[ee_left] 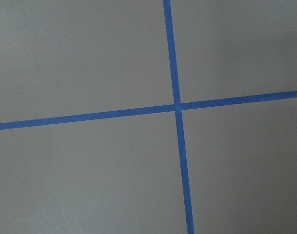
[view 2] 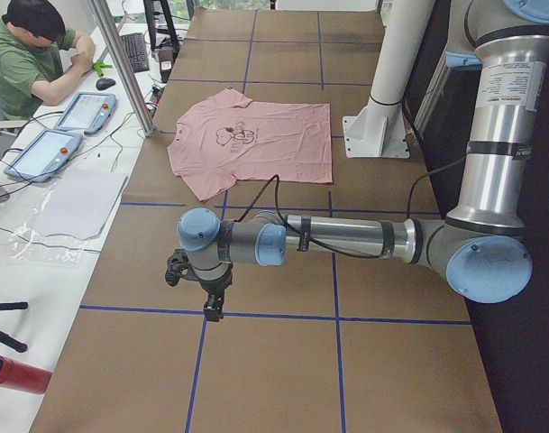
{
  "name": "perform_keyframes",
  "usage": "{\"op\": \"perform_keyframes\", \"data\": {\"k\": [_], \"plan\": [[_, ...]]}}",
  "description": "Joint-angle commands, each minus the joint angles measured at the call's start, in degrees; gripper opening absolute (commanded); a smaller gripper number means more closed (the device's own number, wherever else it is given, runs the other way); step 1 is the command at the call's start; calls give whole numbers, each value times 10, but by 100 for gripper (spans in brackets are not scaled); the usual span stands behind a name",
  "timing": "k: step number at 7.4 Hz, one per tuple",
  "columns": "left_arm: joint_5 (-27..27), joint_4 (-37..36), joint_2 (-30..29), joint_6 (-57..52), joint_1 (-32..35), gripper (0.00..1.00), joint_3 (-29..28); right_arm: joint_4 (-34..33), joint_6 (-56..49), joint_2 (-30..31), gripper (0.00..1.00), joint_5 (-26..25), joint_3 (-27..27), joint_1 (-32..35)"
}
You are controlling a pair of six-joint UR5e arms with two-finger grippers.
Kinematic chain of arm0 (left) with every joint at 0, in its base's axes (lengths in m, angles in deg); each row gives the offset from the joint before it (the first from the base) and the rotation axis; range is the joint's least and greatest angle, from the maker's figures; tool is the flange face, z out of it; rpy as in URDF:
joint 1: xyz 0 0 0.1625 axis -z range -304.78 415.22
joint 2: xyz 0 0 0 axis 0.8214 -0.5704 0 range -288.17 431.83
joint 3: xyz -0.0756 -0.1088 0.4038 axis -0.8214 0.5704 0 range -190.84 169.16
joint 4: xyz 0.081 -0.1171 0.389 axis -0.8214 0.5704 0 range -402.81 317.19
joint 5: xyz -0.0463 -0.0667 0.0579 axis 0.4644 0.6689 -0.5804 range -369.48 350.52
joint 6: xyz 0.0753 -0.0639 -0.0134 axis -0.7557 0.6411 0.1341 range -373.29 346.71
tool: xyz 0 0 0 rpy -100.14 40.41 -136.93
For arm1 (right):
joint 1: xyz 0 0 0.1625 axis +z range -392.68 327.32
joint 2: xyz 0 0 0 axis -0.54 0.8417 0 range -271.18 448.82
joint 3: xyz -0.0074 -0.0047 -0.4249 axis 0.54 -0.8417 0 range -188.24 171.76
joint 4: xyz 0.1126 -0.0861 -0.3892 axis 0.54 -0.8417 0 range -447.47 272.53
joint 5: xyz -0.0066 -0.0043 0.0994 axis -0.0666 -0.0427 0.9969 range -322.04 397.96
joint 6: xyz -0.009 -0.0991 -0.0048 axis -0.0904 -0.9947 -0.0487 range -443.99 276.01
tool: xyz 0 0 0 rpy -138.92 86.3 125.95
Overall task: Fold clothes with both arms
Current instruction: 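Move the right gripper toward the shirt's sleeve farthest from the left arm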
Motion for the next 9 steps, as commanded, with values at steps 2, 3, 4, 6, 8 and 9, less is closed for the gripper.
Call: {"op": "perform_keyframes", "data": {"k": [2,3,4,6,8,9], "plan": [[-1,1,-15,0,-2,100,3,1,19,-20,100,23,8,-7],[-2,-1,-56,0,-4,100,-9,6,39,-47,100,58,-5,-10],[4,3,-87,-3,-4,100,-10,68,42,-86,100,72,-26,-34],[18,98,-110,-1,-30,100,-16,197,79,-189,100,54,-138,-109],[22,211,-124,53,-59,100,-38,198,239,-305,100,-32,-191,-219],[20,225,-131,103,-70,100,-45,203,342,-351,100,-97,-206,-273]]}}
